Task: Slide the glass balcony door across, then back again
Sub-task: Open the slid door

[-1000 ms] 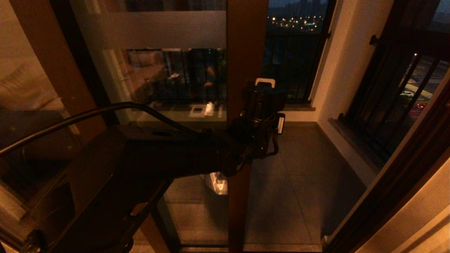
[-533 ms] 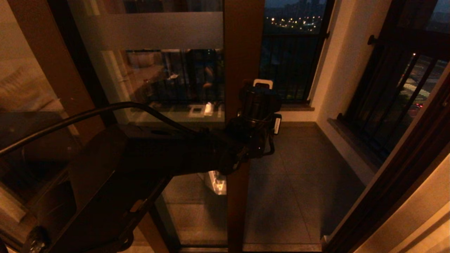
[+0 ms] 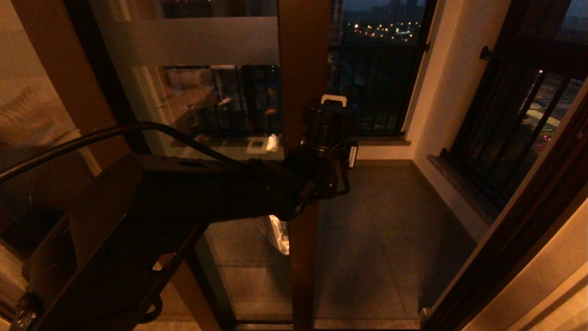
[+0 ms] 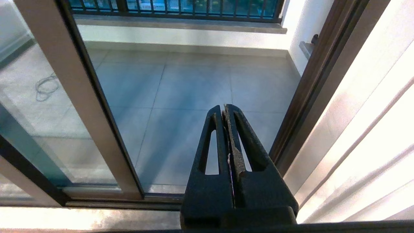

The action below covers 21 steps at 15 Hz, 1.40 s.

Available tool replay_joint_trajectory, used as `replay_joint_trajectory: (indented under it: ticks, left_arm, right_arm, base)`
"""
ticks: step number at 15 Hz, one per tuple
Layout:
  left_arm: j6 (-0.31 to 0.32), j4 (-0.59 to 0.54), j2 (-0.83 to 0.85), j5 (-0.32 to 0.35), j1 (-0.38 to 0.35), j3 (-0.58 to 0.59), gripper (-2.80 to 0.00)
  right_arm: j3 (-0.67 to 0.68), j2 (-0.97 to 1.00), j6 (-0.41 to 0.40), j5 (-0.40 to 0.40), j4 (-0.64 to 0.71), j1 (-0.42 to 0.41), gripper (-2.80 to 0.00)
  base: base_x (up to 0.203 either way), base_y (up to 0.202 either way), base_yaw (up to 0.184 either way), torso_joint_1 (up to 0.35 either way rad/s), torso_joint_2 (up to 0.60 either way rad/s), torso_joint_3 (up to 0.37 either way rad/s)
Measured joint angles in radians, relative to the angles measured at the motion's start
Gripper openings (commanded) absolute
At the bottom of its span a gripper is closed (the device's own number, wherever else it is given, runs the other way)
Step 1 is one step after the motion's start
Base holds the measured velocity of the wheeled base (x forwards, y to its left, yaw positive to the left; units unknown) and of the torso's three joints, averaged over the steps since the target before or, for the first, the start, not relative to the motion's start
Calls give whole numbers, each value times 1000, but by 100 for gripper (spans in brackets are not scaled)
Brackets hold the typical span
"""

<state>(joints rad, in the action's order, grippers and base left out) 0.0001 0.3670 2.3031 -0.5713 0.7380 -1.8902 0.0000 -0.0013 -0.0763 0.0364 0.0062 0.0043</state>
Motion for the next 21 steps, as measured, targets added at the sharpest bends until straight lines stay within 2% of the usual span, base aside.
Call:
replay_joint_trajectory:
  ticks: [21]
  left_arm:
    - [19, 6, -137, 0, -137, 188, -280]
  right_arm:
    - [0, 0, 1, 0, 0, 0, -280]
  base:
    - [0, 0, 0, 0, 0, 0]
